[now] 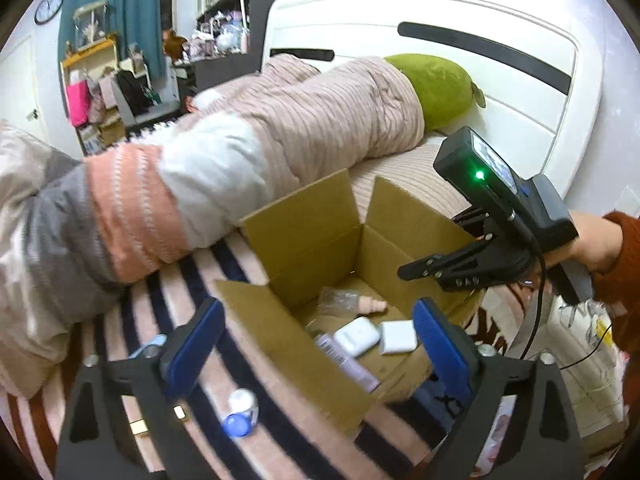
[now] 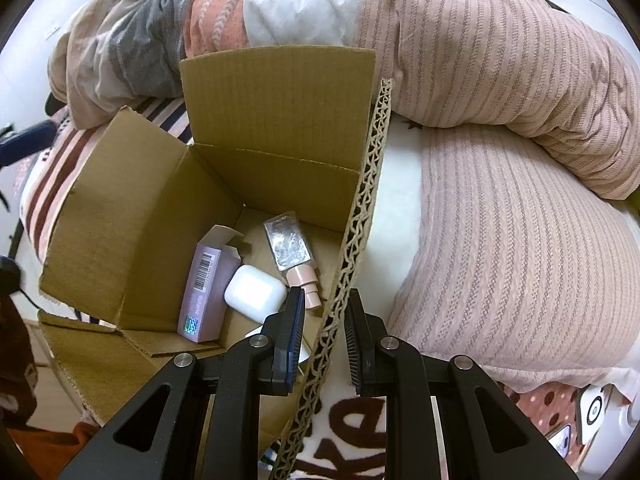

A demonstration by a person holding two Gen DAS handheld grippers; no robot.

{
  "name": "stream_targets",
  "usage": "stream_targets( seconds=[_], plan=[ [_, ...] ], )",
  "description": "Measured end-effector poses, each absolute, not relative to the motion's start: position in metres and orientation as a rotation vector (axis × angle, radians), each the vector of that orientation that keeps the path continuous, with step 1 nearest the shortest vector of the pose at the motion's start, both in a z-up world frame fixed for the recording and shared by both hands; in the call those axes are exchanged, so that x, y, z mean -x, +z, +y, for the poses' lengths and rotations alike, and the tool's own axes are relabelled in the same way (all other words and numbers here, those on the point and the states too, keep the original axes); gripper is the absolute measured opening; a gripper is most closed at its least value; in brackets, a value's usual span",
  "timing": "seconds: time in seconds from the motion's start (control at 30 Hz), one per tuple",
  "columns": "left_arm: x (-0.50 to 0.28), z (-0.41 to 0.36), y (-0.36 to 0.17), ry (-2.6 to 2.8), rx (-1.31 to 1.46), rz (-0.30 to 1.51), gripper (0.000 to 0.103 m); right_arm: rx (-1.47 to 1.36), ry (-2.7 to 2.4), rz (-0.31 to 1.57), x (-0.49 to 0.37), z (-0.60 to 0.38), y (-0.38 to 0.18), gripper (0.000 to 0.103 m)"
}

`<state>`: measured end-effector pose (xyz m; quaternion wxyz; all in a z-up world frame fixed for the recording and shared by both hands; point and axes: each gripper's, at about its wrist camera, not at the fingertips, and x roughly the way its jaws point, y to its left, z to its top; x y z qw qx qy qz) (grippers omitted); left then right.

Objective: Organize rigid objects
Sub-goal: 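Lower the pump bottle into the cardboard box and release it, then grasp the blue-and-white lens case with the left tool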

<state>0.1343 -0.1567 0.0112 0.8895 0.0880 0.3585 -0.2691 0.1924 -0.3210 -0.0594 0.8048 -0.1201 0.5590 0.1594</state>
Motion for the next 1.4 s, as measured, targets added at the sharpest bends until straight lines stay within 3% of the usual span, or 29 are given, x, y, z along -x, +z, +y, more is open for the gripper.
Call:
stream_targets(
  seconds=[0.3,0.73,0.83,0.9,0.93,1.07,1.1,1.4],
  plan=[
    [-0.105,-0.092,-0.006,-0.476,-0.159,0.731,0.102,0.268,0.322,1.204,-0.195,-0.315,-0.062,0.015],
    [-0.122,-0.047,-0.133,-0.433,-0.069,0.931,0.1,0.273,0.319,1.205,-0.196,-0.311,-0.063,0.015],
    [-0.131,-0.053,-0.149,-0.447,-0.063,0.944,0.086,0.272,0.32,1.206,-0.196,-0.311,-0.063,0.015],
    [-0.137,-0.059,-0.156,-0.449,-0.073,0.959,0.065,0.272,0.322,1.205,-0.196,-0.311,-0.063,0.015],
    [-0.142,-0.063,-0.16,-0.447,-0.081,0.969,0.06,0.272,0.322,1.205,-0.196,-0.311,-0.063,0.015],
    [-0.157,-0.073,-0.175,-0.442,-0.086,0.995,0.046,0.27,0.324,1.205,-0.195,-0.31,-0.063,0.015],
    [-0.161,-0.076,-0.178,-0.439,-0.09,1.001,0.034,0.27,0.325,1.204,-0.195,-0.31,-0.063,0.015],
    [-0.158,-0.073,-0.151,-0.409,-0.093,0.942,0.031,0.269,0.324,1.204,-0.195,-0.31,-0.063,0.015]
  ],
)
